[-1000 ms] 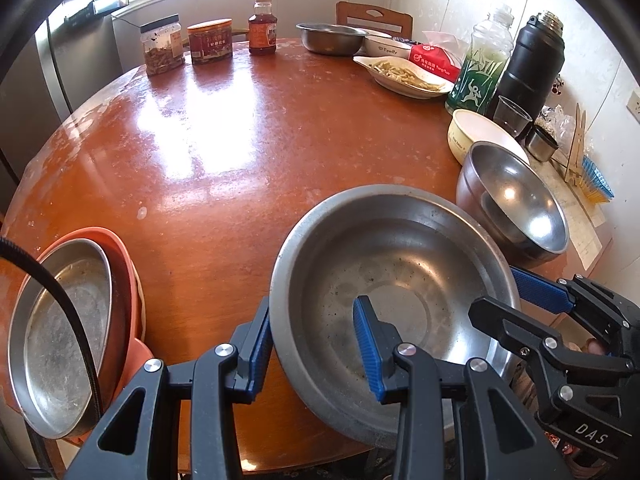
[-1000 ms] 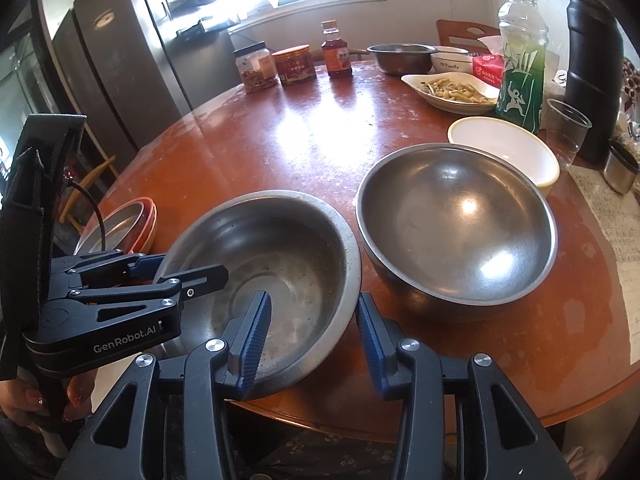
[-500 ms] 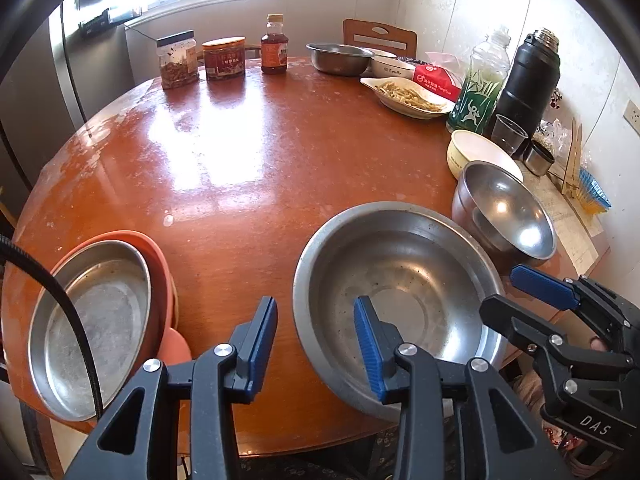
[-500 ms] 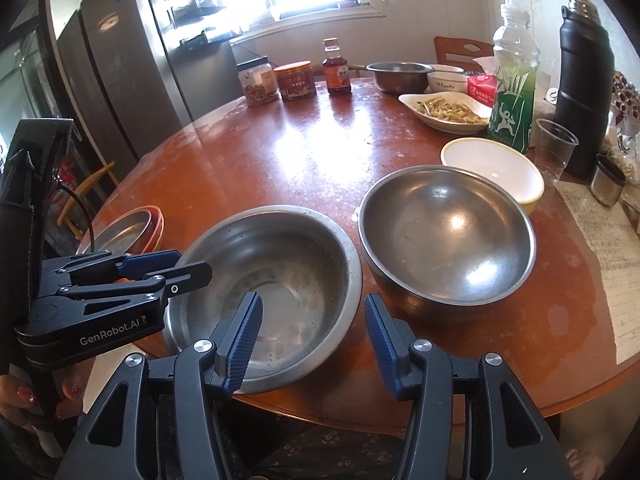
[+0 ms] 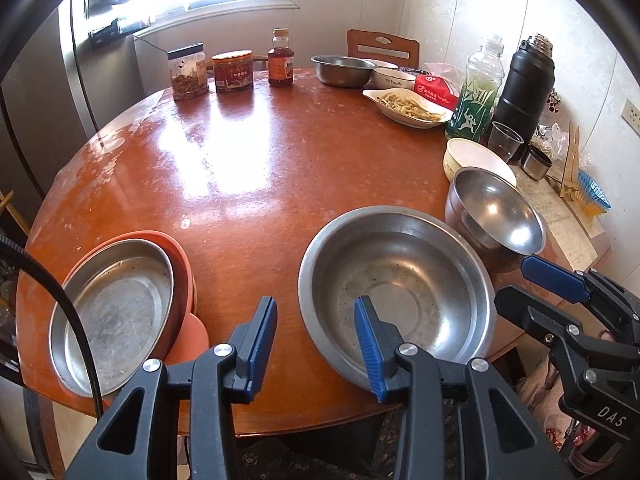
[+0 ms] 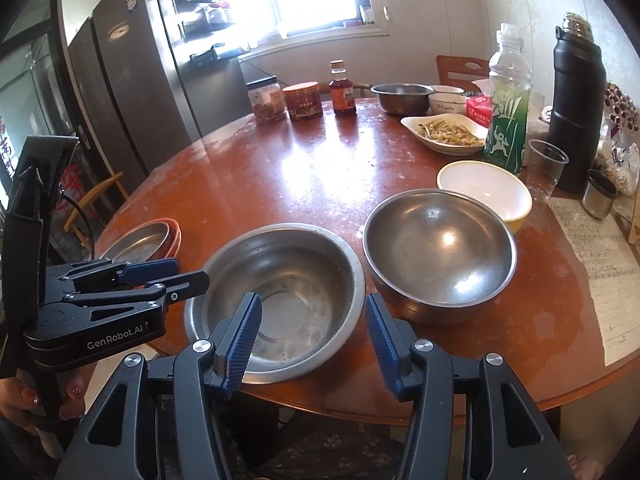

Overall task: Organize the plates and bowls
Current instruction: 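Carry the steel bowl onto the pan stack and open the left tool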

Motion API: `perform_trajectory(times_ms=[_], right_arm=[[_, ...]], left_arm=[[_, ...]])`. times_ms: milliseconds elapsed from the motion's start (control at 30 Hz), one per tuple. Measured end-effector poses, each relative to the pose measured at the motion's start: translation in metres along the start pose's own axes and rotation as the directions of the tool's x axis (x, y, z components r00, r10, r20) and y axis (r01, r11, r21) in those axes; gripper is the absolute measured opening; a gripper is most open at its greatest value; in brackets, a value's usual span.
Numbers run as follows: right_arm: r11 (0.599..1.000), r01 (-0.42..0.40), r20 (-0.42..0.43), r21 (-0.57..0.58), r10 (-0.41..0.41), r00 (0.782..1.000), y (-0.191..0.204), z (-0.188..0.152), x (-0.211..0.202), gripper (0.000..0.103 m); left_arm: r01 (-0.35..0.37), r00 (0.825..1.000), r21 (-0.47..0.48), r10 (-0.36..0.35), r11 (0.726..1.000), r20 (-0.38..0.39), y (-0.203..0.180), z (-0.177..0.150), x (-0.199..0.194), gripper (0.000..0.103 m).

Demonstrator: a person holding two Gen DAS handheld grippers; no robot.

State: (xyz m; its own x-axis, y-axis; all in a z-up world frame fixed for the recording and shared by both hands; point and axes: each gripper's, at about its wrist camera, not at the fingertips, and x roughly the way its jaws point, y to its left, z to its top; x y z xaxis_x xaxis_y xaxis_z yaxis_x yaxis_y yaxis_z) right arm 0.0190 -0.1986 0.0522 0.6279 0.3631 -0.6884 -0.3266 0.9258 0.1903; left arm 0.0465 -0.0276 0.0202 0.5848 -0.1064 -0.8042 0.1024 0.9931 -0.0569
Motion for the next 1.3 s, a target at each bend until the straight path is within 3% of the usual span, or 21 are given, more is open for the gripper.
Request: perform_trajectory(times_ms=[433, 900, 1100, 1300], right_arm=[[0.999, 0.014, 0.053, 0.051, -0.016, 0.998, -0.021, -0.002, -0.02, 0.056], [0.987, 0.079, 0.081, 0.142, -0.091, 0.993, -0.064, -0.004, -0.031, 0.057], [0.976, 0.139, 0.069, 0.167, -0.152, 0.986, -0.085, -0.002, -0.028, 0.057], [0.971, 0.145, 0.037, 0.188, -0.154, 0.987, -0.1, 0.002, -0.019, 0.057]], left_arm=[[0.002, 1.0, 0.008, -0.002, 1.0, 0.02, -0.015, 0.003, -0.007, 0.04], [0.028, 0.999, 0.076, -0.029, 0.997, 0.017, -0.054, 0.026, 0.003, 0.04], [0.042, 0.999, 0.1, -0.043, 0.994, 0.008, -0.07, 0.042, 0.015, 0.041], [0.06, 0.998, 0.117, -0.06, 0.991, -0.007, -0.083, 0.056, 0.027, 0.041]])
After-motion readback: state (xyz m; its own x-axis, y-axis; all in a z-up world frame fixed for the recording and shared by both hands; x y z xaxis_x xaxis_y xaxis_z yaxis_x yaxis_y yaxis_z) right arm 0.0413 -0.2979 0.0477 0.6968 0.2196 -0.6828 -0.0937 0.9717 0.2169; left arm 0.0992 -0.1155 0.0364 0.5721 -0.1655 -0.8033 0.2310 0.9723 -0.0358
